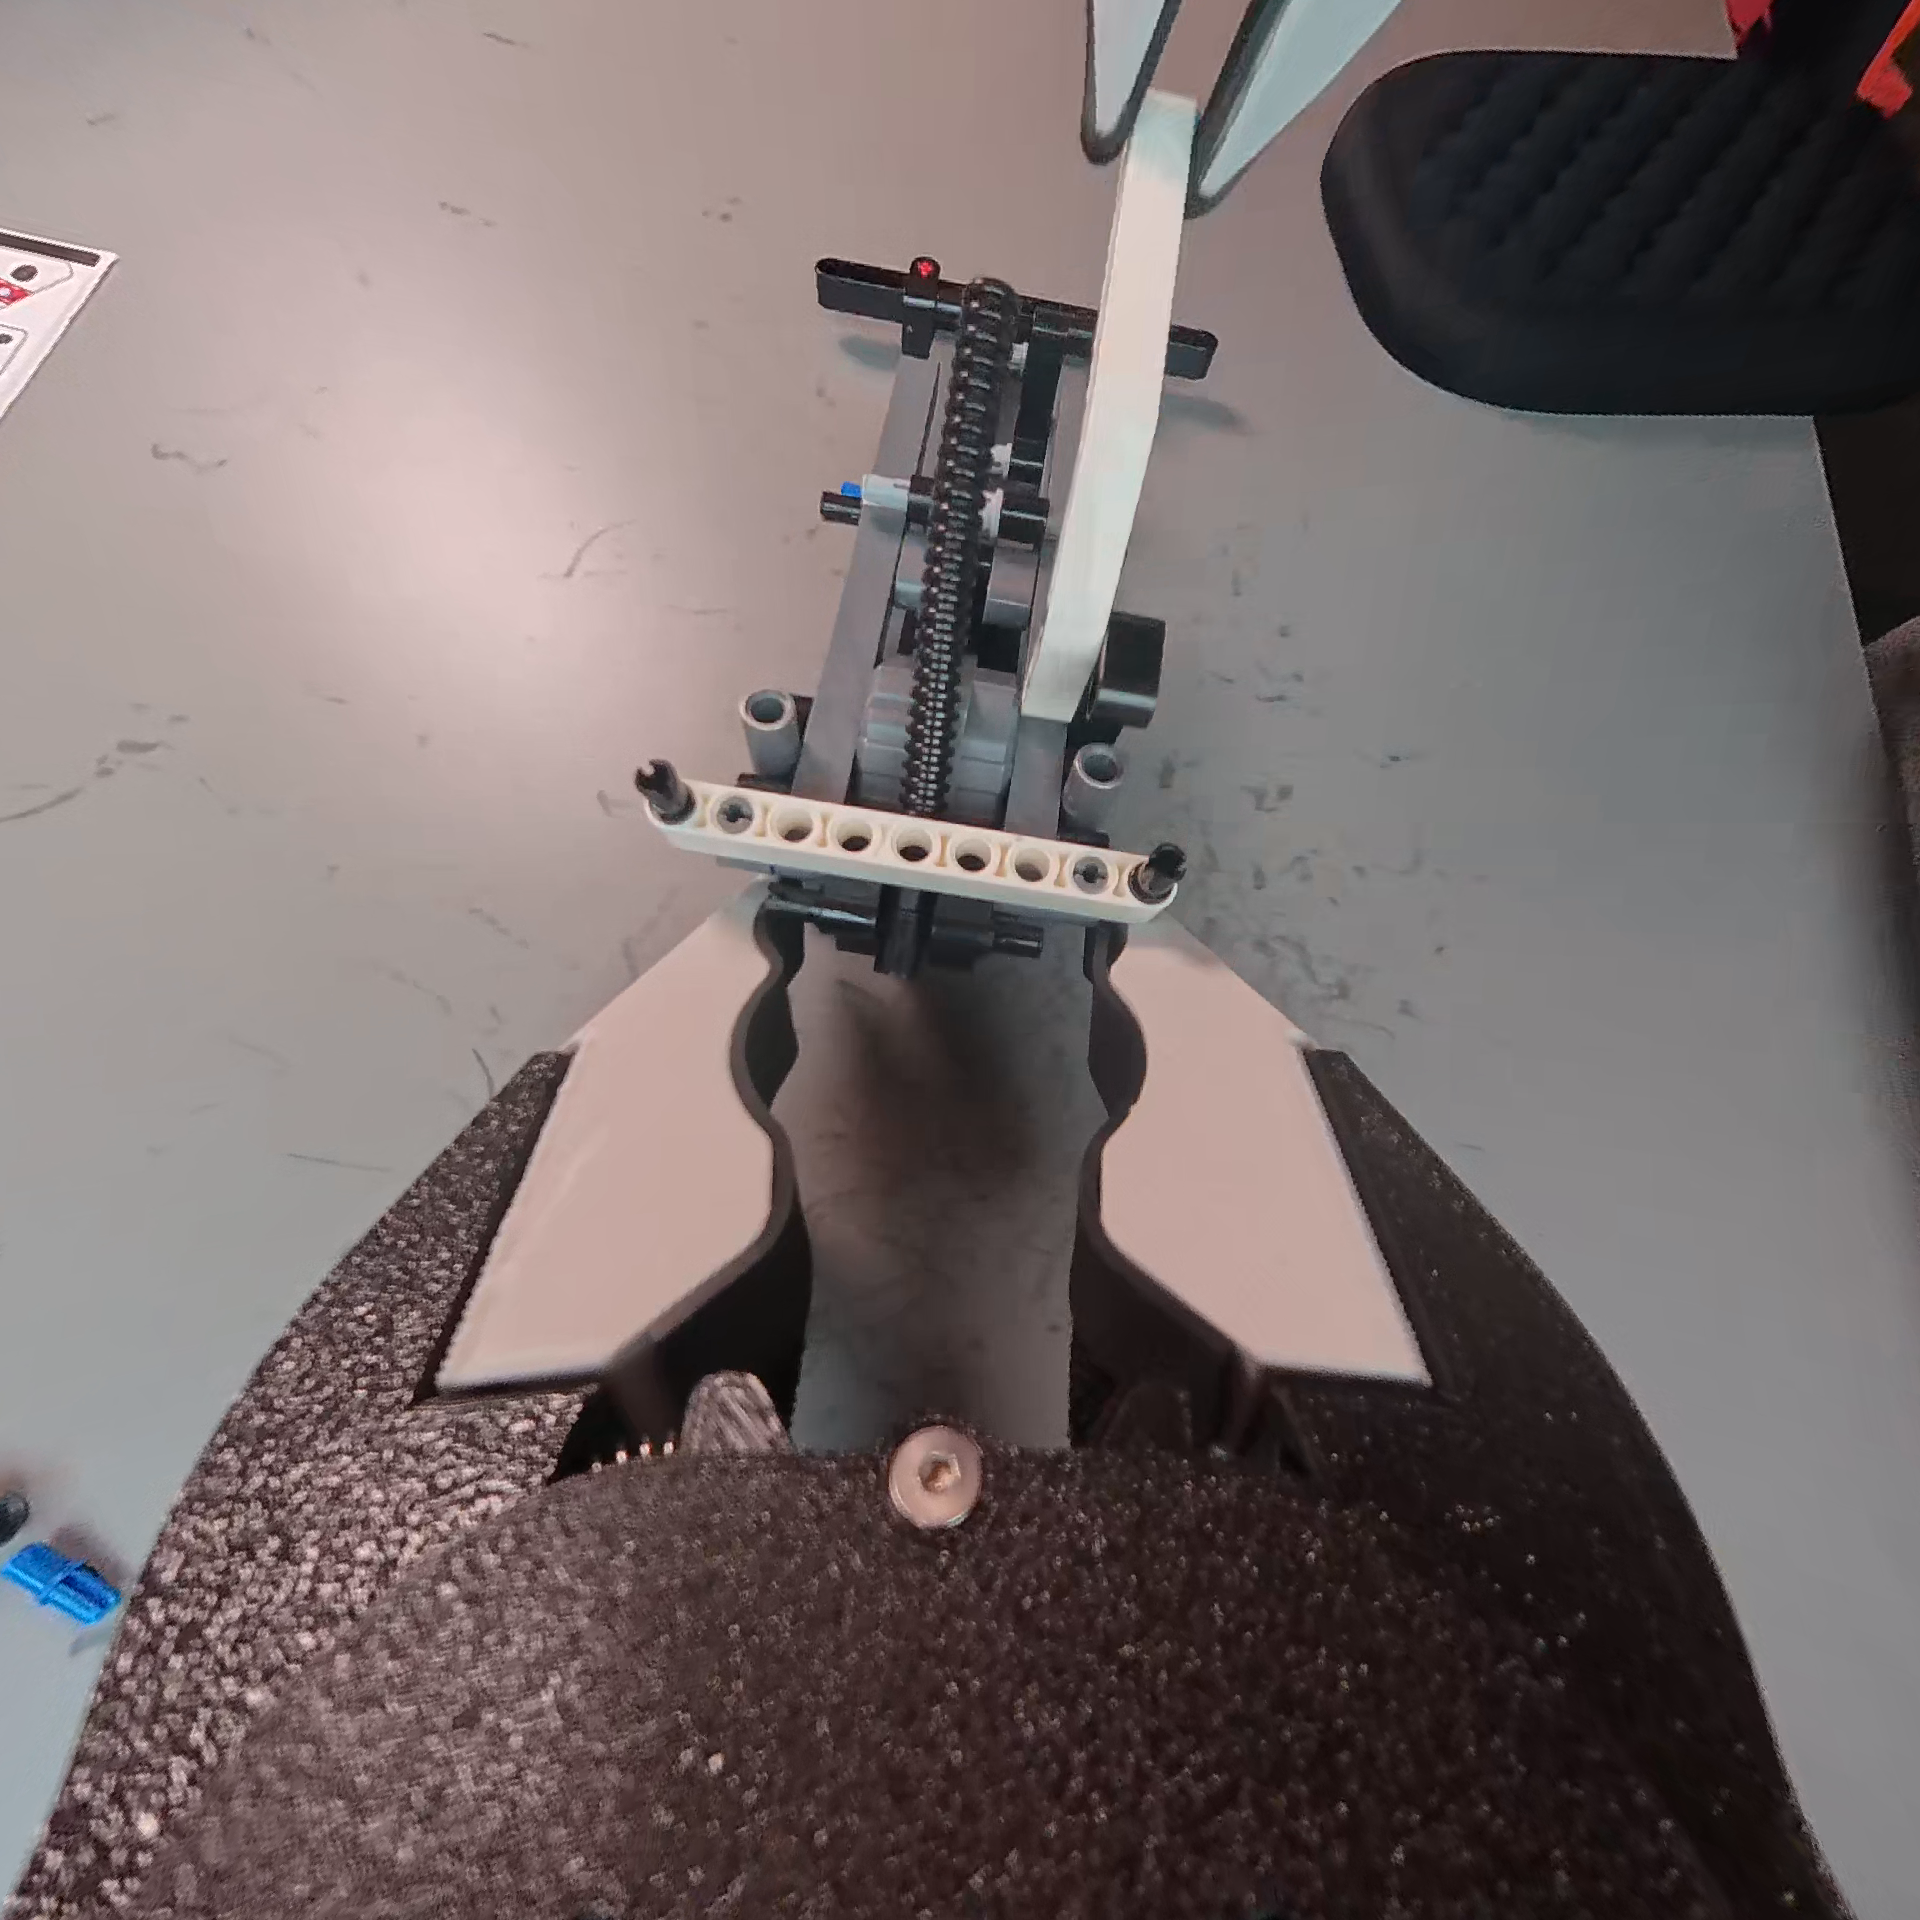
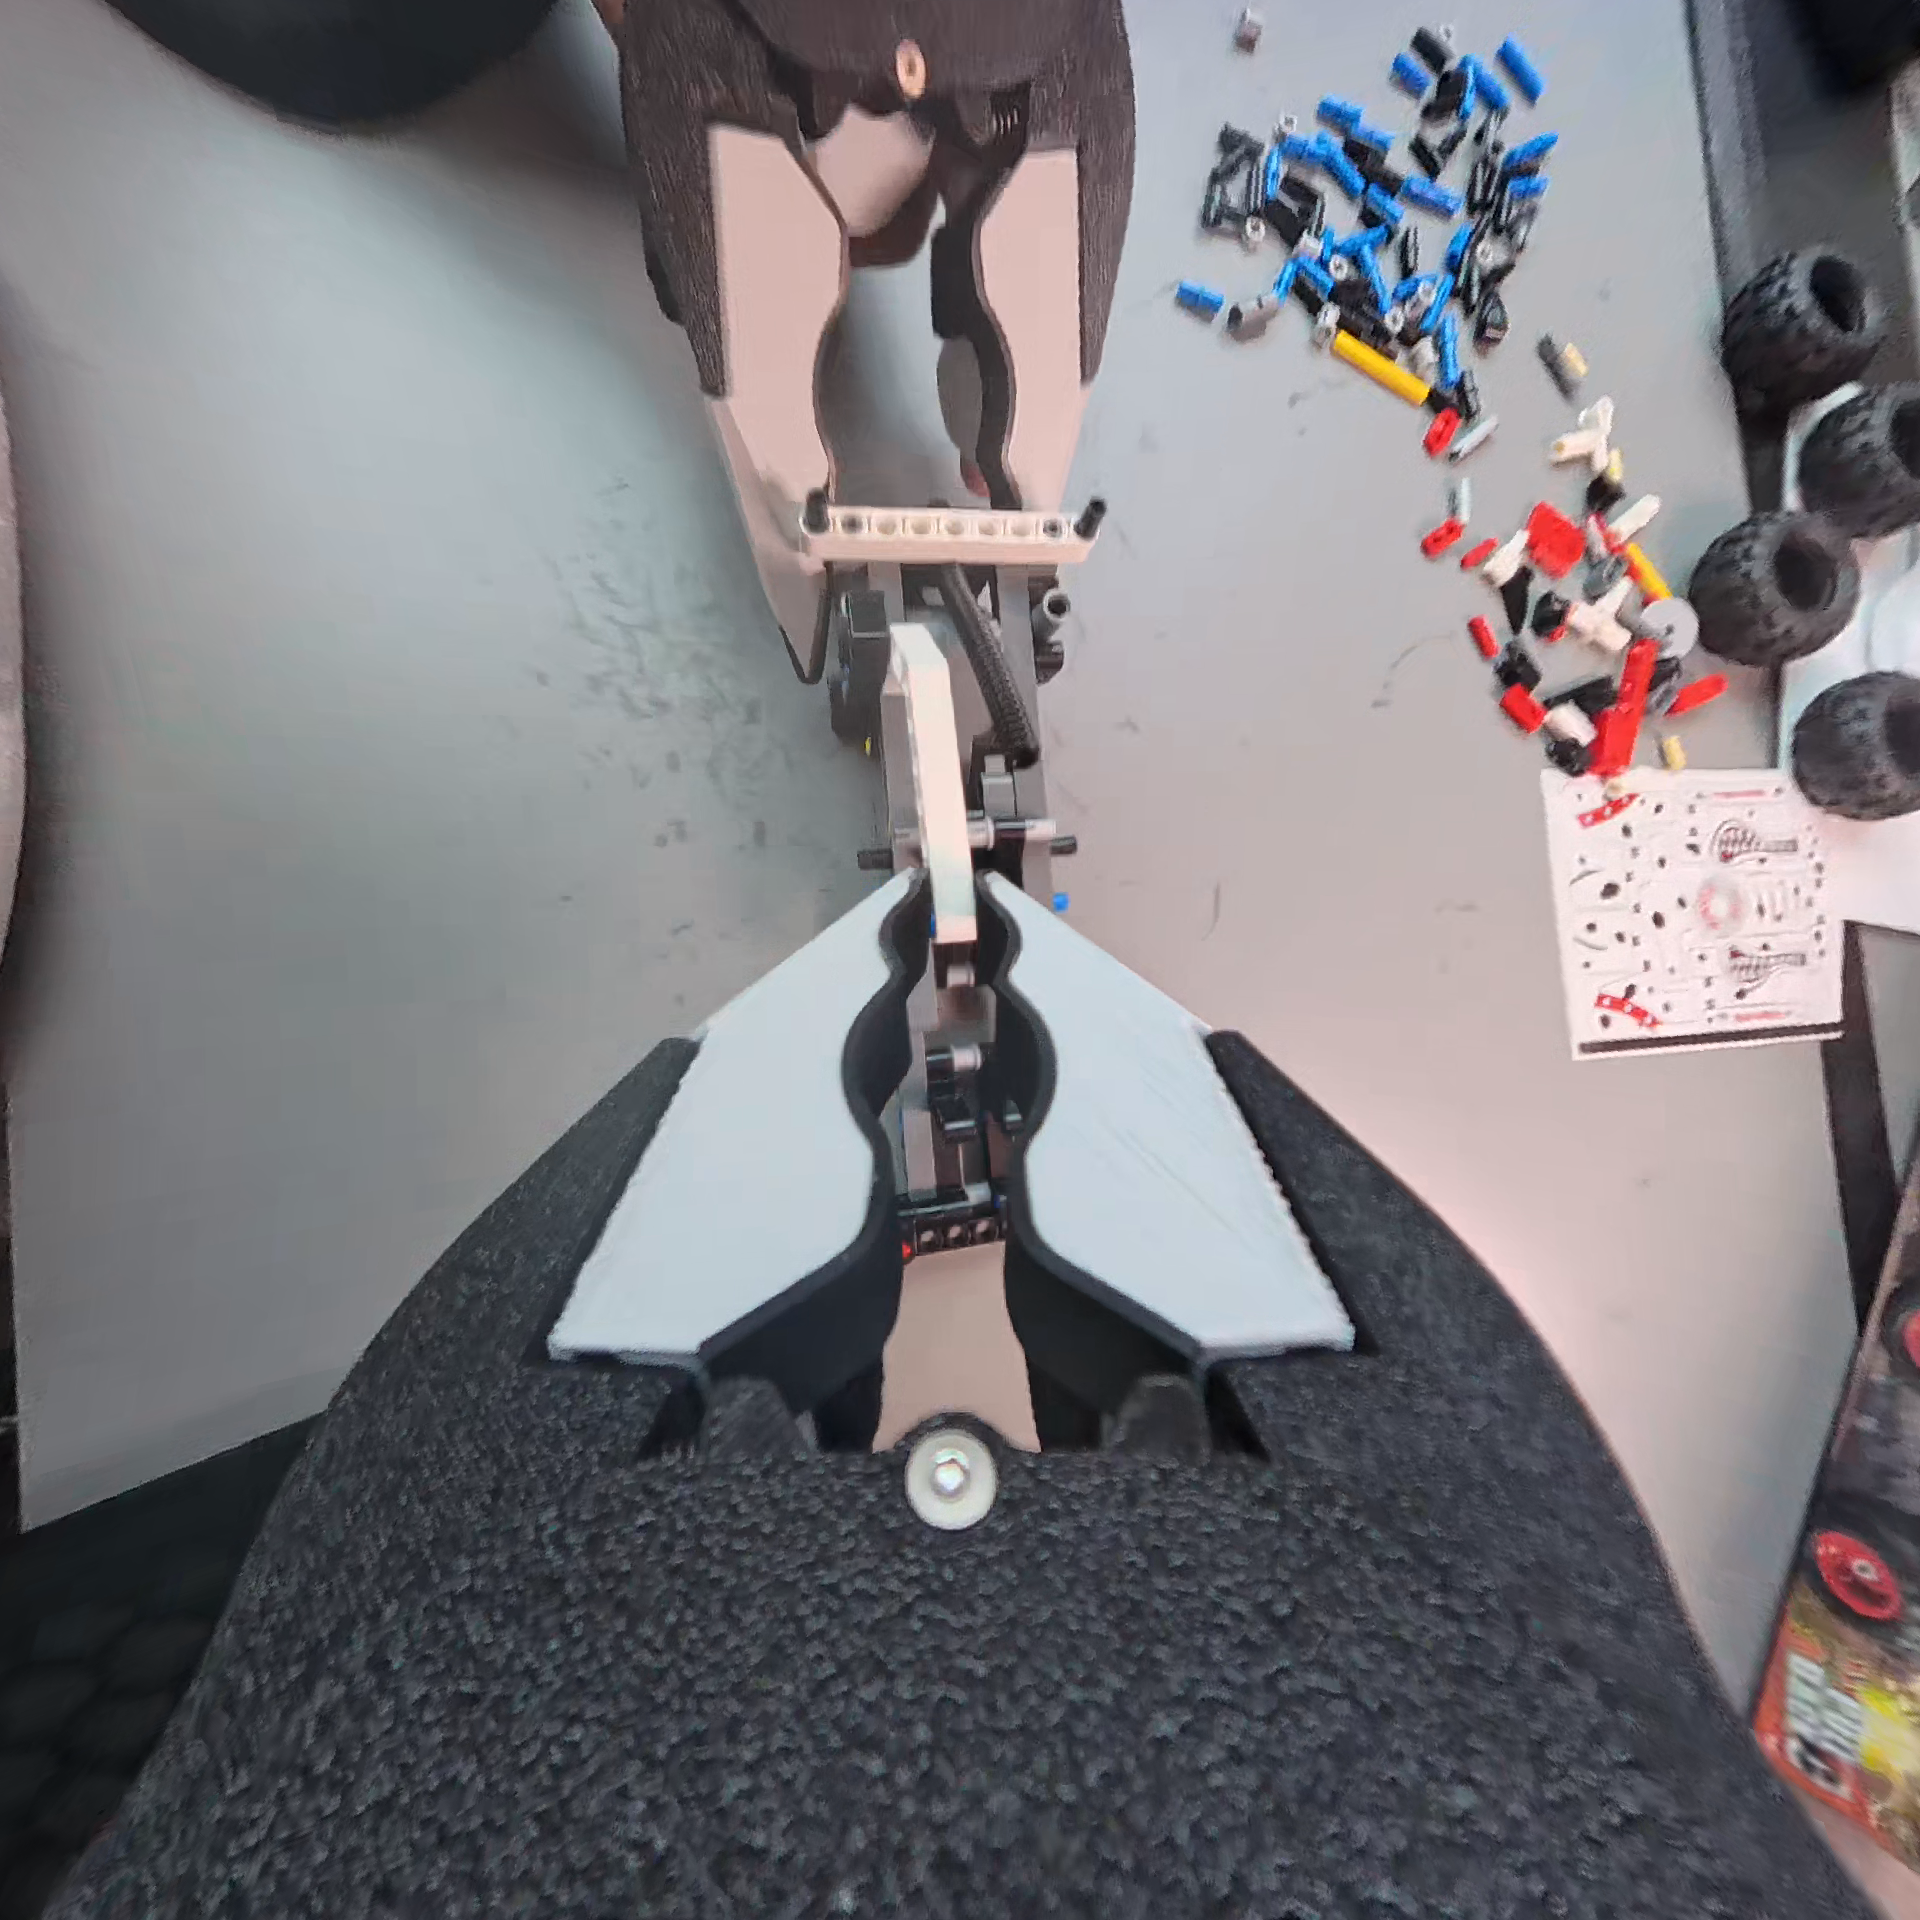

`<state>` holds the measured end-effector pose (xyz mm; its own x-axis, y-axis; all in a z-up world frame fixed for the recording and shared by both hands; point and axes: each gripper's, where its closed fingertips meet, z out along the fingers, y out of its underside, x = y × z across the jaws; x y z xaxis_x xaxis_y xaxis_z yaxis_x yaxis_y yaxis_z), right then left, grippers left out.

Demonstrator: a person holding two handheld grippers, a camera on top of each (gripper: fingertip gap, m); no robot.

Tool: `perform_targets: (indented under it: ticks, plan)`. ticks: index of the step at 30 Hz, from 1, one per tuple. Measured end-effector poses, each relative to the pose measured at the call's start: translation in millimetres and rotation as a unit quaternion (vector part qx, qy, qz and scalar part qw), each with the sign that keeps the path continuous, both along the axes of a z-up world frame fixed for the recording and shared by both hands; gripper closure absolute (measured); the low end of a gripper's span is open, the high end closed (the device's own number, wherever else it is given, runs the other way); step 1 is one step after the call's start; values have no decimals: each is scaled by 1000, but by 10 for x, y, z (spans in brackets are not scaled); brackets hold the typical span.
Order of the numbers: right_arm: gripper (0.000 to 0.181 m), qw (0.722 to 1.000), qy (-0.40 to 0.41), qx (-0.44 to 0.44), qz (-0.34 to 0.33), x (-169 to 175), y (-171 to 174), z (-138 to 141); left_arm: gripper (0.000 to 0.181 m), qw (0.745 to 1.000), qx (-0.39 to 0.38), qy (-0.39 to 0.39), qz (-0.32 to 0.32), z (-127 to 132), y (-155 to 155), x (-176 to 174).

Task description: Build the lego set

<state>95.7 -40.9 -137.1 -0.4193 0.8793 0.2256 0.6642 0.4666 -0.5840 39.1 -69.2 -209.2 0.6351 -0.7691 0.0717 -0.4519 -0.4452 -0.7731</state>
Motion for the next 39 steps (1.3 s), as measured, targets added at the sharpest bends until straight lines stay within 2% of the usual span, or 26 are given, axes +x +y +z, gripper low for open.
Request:
perform_targets:
  ticks: [3, 6, 9, 11, 14, 17, 20, 22, 23, 25, 27, 29, 30, 32, 33, 34, 37, 39]
  plan:
    - [174, 999, -4, 31, 16, -89, -37, 87, 127, 1000, 1, 4, 0, 1, -2, -7]
    - [170, 1000, 12, 18, 7, -93, -37, 116, 127, 1000, -1, -2, -2, 2, -8, -20]
    - [138, 999, 27, -32, -8, 49, 1, 131, 127, 1000, 0, -2, -11, 2, -18, -35]
    - [121, 997, 27, -60, -26, 158, 118, -14, 127, 1000, -1, 0, -26, 1, -23, -48]
    - [100, 996, -28, -61, -56, 290, 311, -513, 126, 997, -7, -2, -74, 0, -33, -70]
    - [97, 991, -52, -101, -71, 263, 279, -796, 126, 994, -21, -9, -106, -9, 9, -181]
    - [108, 983, -46, -154, -89, 234, 140, -782, 124, 999, -14, -23, -38, 50, 220, -484]
    - [114, 983, -43, -153, -95, 261, -3, -768, 130, 998, 10, -24, 58, 119, 391, -781]
    - [123, 982, -35, -153, -109, 250, -83, -751, 131, 994, 26, -25, 100, 161, 435, -921]
    - [117, 975, -30, -180, -124, 222, -372, -726, 133, 986, 34, -50, 157, 249, 418, -1100]
    - [128, 974, -30, -208, -79, 185, -833, -702, 134, 980, 36, -85, 174, 357, 342, -1148]
    - [125, 977, -35, -205, -36, 115, -1203, -730, 134, 979, 27, -99, 176, 426, 252, -1141]
    - [117, 976, -27, -215, 1, 77, -1400, -692, 134, 978, 29, -96, 181, 459, 215, -1146]
    - [129, 967, 1, -234, 102, 100, -1687, -524, 134, 979, 41, -92, 179, 552, 109, -1120]
    - [128, 963, 35, -232, 133, 95, -1687, -407, 134, 979, 43, -94, 177, 592, 44, -1096]
    - [129, 962, 73, -226, 132, 42, -1566, -290, 134, 979, 43, -96, 174, 623, -31, -1060]
    - [121, 969, 117, -202, 81, -59, -949, -51, 134, 983, 29, -104, 150, 633, -308, -869]
    - [109, 983, 131, -113, 69, -117, -494, -17, 134, 987, 23, -94, 126, 585, -483, -731]
